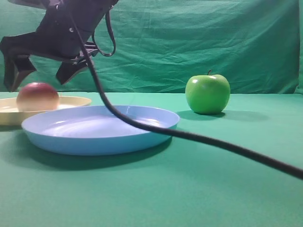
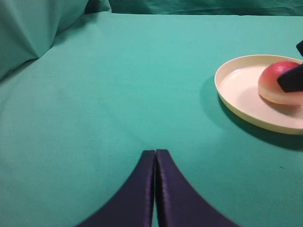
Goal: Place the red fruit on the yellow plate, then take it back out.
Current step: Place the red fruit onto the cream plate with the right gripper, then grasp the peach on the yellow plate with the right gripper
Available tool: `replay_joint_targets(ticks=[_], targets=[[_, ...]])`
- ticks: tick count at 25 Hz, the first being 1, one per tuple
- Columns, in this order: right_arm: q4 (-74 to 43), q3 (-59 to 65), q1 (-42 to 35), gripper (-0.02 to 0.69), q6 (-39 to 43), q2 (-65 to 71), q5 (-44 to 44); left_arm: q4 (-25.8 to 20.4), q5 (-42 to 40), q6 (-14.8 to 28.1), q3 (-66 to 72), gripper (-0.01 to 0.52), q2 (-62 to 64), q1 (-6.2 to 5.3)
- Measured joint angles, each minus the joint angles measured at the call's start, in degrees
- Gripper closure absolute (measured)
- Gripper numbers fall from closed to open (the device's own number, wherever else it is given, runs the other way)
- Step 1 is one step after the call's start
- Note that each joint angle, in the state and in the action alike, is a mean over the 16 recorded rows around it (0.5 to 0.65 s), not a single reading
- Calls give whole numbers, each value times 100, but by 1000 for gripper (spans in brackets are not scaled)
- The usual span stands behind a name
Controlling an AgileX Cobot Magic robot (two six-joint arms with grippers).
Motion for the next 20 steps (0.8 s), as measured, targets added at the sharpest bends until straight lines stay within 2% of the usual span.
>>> replay_joint_targets(ticks=[5, 9, 14, 20], targets=[[-126, -4, -348, 523, 582, -787, 950, 0, 0, 0, 0, 514, 0, 0], [-394, 32, -594, 629, 1172, -1427, 1604, 0, 0, 0, 0, 514, 0, 0], [-752, 458, -784, 665, 1818, -2274, 1900, 0, 0, 0, 0, 514, 0, 0], [-1057, 1735, -837, 665, 2257, -3465, 1461, 0, 0, 0, 0, 514, 0, 0]])
